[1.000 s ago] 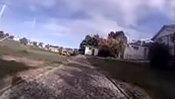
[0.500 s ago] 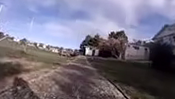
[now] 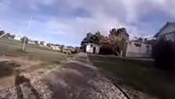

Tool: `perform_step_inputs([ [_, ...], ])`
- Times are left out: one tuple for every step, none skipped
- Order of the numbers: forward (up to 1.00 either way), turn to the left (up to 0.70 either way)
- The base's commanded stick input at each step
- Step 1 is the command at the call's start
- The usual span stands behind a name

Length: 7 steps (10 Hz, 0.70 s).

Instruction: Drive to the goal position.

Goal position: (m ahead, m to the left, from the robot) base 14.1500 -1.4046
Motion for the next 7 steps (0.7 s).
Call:
perform_step_inputs([
  [0.70, 0.00],
  [0.70, 0.00],
  [0.70, 0.00],
  [0.70, 0.00],
  [0.70, -0.01],
  [0.70, -0.01],
  [0.70, -0.01],
])
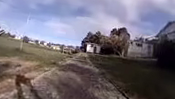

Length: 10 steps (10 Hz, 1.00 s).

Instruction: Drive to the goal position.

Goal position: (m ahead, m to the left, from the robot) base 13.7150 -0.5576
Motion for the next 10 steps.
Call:
perform_step_inputs([
  [0.70, -0.01],
  [0.70, -0.01],
  [0.70, -0.06],
  [0.70, -0.11],
  [0.70, -0.13],
  [0.70, -0.12],
  [0.70, 0.00],
  [0.70, 0.00],
  [0.70, 0.00],
  [0.70, 0.00],
])
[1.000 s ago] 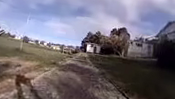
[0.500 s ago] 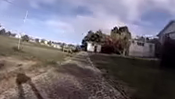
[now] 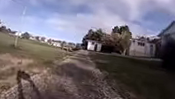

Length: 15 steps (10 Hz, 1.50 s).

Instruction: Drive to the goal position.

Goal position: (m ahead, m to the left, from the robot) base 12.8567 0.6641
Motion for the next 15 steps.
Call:
perform_step_inputs([
  [0.70, 0.00],
  [0.70, 0.00],
  [0.70, 0.00],
  [0.70, 0.00],
  [0.70, 0.00],
  [0.70, 0.00],
  [0.70, 0.00],
  [0.70, 0.00],
  [0.70, 0.00],
  [0.70, 0.00],
  [0.70, 0.00],
  [0.70, 0.00],
  [0.70, 0.00],
  [0.70, 0.00],
  [0.70, 0.00],
])
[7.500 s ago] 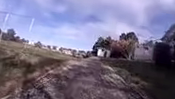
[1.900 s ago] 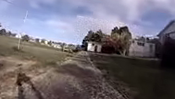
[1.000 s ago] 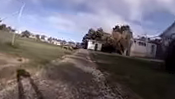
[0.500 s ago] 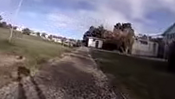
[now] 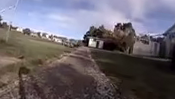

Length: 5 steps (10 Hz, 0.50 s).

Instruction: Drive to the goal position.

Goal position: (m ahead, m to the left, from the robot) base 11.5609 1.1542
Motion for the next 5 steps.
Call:
perform_step_inputs([
  [0.70, 0.00],
  [0.70, 0.00],
  [0.70, 0.00],
  [0.70, 0.00],
  [0.70, 0.00],
])
